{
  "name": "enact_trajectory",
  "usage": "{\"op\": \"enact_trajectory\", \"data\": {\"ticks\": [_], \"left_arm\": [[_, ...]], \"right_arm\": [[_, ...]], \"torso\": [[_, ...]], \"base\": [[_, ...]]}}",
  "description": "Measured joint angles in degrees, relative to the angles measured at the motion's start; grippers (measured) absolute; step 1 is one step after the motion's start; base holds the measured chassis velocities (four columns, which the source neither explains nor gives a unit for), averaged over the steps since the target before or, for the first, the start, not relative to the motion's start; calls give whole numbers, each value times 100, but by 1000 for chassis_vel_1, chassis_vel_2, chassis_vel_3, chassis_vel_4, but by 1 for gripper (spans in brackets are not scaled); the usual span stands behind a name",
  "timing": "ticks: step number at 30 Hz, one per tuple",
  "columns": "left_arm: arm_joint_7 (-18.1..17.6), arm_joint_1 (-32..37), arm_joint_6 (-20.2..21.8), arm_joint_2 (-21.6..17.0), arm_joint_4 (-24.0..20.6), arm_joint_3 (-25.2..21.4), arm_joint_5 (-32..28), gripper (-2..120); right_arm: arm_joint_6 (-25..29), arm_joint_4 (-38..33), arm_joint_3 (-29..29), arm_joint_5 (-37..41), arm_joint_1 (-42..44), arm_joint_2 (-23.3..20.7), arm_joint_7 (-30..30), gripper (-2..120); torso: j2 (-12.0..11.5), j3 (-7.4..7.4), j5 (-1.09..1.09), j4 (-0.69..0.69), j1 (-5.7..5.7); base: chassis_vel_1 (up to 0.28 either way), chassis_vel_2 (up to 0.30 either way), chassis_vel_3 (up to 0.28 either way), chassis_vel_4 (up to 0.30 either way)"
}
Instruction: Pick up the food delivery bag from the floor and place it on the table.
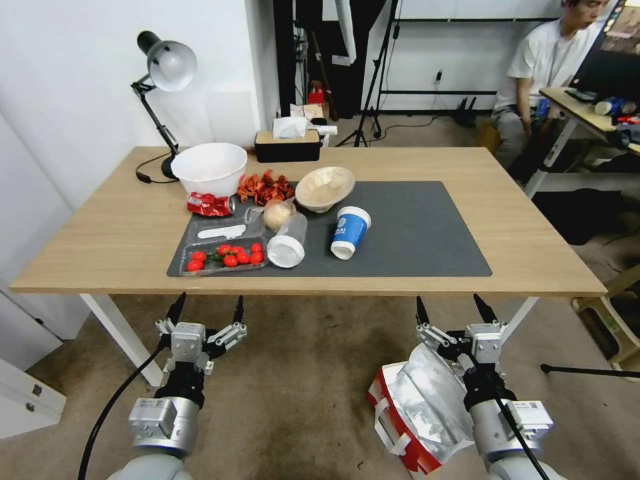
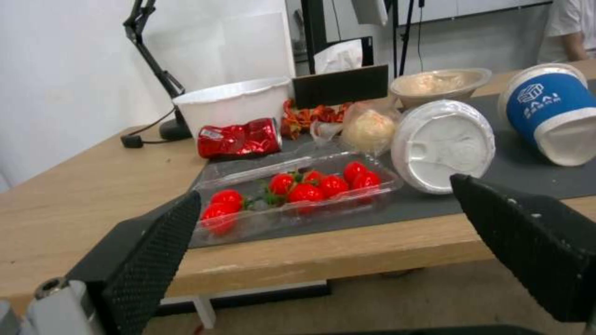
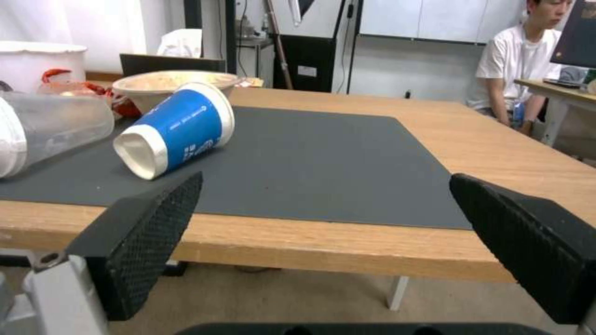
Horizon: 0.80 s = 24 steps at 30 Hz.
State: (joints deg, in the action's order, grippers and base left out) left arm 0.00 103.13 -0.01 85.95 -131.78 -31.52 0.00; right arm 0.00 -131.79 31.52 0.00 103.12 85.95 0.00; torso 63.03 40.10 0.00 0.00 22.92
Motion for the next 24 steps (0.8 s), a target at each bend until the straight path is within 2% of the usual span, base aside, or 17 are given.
{"op": "enact_trajectory", "data": {"ticks": [24], "left_arm": [[-6,-3,0,-6,0,5,-5,100]], "right_arm": [[-6,0,0,6,0,-2,0,100]], "torso": [[0,0,0,0,0]], "base": [[0,0,0,0]]}}
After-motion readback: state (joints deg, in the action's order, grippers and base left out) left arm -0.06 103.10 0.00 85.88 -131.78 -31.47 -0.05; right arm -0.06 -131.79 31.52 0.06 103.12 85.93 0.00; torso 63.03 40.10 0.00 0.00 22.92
